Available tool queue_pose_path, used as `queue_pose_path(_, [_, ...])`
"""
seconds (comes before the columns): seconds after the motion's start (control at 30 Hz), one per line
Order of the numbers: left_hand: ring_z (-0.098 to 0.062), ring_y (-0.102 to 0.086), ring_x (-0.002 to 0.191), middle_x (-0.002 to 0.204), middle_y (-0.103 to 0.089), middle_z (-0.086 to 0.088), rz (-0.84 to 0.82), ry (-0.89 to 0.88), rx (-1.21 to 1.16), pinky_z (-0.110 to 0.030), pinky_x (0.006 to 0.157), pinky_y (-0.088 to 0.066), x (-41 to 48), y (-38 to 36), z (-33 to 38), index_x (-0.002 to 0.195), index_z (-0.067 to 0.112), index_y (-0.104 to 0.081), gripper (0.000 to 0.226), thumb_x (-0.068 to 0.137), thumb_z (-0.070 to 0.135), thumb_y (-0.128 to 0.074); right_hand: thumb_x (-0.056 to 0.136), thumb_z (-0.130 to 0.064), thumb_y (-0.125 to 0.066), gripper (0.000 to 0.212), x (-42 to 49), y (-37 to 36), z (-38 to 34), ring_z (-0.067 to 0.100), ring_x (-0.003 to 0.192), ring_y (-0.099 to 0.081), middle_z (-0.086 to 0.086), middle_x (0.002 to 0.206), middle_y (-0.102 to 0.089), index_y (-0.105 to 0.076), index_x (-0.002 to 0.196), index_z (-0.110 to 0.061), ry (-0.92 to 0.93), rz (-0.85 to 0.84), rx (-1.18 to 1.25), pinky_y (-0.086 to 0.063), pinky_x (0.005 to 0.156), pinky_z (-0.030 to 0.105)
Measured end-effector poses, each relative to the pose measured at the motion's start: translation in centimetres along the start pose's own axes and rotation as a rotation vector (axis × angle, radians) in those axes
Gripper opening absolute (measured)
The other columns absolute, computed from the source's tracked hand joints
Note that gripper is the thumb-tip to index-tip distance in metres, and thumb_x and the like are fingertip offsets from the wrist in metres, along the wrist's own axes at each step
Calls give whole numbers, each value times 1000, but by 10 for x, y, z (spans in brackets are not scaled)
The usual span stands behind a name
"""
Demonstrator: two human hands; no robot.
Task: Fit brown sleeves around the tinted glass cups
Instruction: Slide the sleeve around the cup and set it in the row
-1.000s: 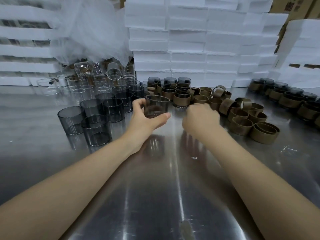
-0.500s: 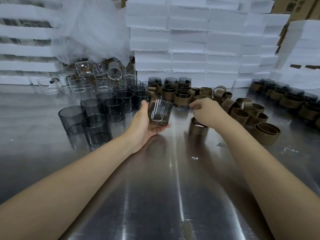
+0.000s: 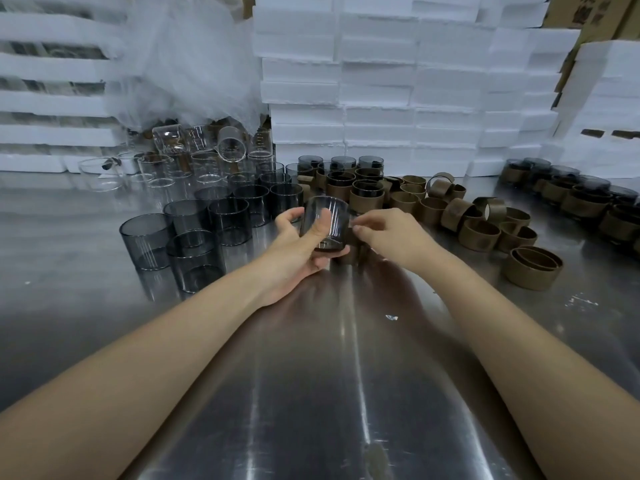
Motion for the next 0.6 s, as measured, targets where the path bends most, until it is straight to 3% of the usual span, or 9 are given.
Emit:
queue_pose_path(0.1, [-20,-73,76,102,-65,-7,60,-36,74,-14,43,-35,0,-1,0,129,20,-36,75,70,63,-52,86,-11,-64,11,0,5,4,11,67,-59,-4,73,-65,-73,81,-16,-137,-25,115,-49,53,18])
queue_pose_path(0.17, [-18,-71,65,98,-69,-6,119,-46,82,-15,37,-28,2,0,0,121,19,-49,61,83,65,-45,86,-4,-61,19,0,9,6,15,65,-59,1,70,-63,-71,71,-12,-172,20,246,-50,51,19])
queue_pose_path(0.27, [-18,-66,50,80,-72,-4,208,-24,0,-15,31,-22,6,3,2,120,15,-56,46,100,53,-39,94,-5,-52,22,-1,9,-1,12,62,-53,4,76,-61,-68,79,-8,-174,95,536,-47,48,16])
queue_pose_path(0.37, [-18,-64,46,81,-73,-4,257,-16,-22,-15,31,-23,6,7,5,121,14,-60,50,99,54,-40,97,-2,-44,28,-2,10,-9,9,58,-53,3,73,-61,-66,82,-11,-145,72,726,-44,51,17])
queue_pose_path(0.5, [-17,-68,52,82,-75,-2,235,-73,61,-14,35,-33,2,4,2,116,15,-63,64,90,67,-35,97,-2,-46,16,-5,4,-24,15,71,-65,8,85,-67,-60,97,-10,-25,67,760,-52,61,24])
queue_pose_path(0.6, [-17,-71,59,87,-75,-6,194,-148,52,-17,44,-49,0,4,1,118,11,-63,64,87,61,-39,99,-6,-47,17,-8,-6,-33,6,67,-64,-8,66,-63,-52,88,-18,112,147,736,-57,58,26])
Point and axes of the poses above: each hand's wrist, its own x-axis towards the middle knuckle, its own y-axis out of the back of the hand, z = x × y, the point moved 1 cm from there along x, towards the middle knuckle
